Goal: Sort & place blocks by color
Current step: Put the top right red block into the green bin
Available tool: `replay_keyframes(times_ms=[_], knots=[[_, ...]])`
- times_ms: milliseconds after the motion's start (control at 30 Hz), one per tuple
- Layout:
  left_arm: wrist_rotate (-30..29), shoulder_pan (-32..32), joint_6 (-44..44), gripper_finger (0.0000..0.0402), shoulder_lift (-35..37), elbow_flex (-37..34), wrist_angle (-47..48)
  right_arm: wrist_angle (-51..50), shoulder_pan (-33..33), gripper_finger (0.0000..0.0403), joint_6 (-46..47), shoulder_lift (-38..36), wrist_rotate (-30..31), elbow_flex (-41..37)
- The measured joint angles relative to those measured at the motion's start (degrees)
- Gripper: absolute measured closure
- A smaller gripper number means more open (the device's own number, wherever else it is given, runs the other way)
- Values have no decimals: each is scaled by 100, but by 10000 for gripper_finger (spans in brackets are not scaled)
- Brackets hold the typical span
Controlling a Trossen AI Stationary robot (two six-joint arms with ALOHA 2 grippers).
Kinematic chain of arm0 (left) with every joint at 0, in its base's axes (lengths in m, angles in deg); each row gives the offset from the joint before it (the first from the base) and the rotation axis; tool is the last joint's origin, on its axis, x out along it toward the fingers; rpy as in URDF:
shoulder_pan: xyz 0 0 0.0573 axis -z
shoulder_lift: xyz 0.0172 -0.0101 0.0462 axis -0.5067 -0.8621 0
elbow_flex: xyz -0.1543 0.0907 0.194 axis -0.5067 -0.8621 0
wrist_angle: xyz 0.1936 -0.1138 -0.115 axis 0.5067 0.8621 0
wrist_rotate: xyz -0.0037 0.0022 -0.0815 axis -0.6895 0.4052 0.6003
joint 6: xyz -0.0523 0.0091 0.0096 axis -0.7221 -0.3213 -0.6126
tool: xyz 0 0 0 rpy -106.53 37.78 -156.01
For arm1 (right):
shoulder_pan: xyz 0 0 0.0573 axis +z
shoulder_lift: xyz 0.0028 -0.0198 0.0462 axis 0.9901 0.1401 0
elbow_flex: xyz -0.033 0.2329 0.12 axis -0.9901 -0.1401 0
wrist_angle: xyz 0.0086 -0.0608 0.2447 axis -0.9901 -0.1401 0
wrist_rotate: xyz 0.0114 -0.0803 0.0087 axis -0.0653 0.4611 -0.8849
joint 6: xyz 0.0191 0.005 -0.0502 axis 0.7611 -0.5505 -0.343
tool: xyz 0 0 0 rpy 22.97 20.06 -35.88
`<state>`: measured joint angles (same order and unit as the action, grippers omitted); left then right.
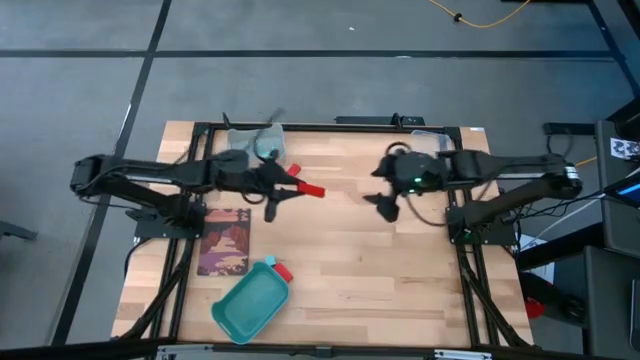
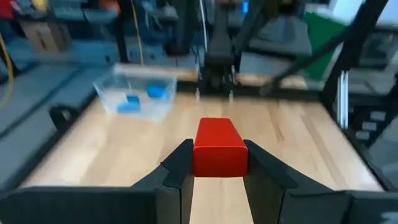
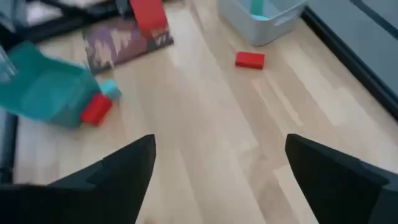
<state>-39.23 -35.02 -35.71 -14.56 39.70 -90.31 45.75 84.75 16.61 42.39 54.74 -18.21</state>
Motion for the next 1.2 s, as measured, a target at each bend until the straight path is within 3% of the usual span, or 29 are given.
replay_keyframes(times_ms=[200,367,567,900,1033,1200], knots=[[-187,-103,-97,303,908,-142,-11,1068,0,44,721,-1220,26,-1331],[-372,-23,-479,303,1490,-726,-704,3530,0,50,1150,-2039,-60,-2862],[-394,162,-1033,303,1783,-1612,-2292,6025,2,51,1010,-2201,-169,-3903],[-406,203,-1143,303,1777,-1703,-2443,6314,4,52,956,-2198,-169,-4007],[257,232,-1615,303,1777,-1147,-1258,6312,4,52,957,-2198,-169,-4007],[883,714,-2101,303,1364,550,2363,6241,4,52,950,-2196,-171,-4007]])
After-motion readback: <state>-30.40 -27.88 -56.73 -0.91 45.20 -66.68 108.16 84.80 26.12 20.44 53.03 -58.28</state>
